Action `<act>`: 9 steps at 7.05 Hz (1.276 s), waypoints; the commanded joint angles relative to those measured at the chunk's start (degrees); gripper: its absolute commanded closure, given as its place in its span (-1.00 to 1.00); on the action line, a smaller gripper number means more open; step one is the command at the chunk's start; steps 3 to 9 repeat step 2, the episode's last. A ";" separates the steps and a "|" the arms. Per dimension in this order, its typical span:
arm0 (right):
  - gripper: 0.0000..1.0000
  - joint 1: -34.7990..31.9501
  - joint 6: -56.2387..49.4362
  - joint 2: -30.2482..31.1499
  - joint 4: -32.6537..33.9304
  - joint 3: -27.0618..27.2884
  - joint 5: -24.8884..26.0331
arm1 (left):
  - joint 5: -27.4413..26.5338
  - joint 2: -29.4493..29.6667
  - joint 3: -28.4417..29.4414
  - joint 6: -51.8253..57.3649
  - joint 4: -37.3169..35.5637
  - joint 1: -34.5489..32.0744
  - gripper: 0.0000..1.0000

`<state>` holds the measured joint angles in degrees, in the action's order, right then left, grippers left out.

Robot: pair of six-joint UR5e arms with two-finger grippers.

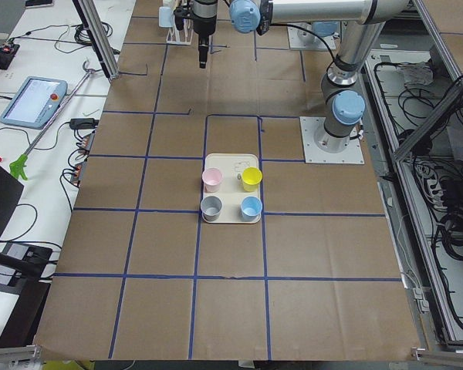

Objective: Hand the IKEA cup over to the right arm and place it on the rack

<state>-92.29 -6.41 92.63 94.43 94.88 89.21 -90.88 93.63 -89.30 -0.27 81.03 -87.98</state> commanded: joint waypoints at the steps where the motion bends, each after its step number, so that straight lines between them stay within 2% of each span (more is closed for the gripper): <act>1: -1.00 -0.09 0.00 0.18 -0.13 0.04 -0.09 | 0.00 0.06 0.00 -0.08 0.00 0.00 -0.99; 9: -1.00 -0.09 0.00 0.27 -0.13 0.04 -0.09 | 0.00 -0.03 0.00 0.00 0.00 0.00 -0.99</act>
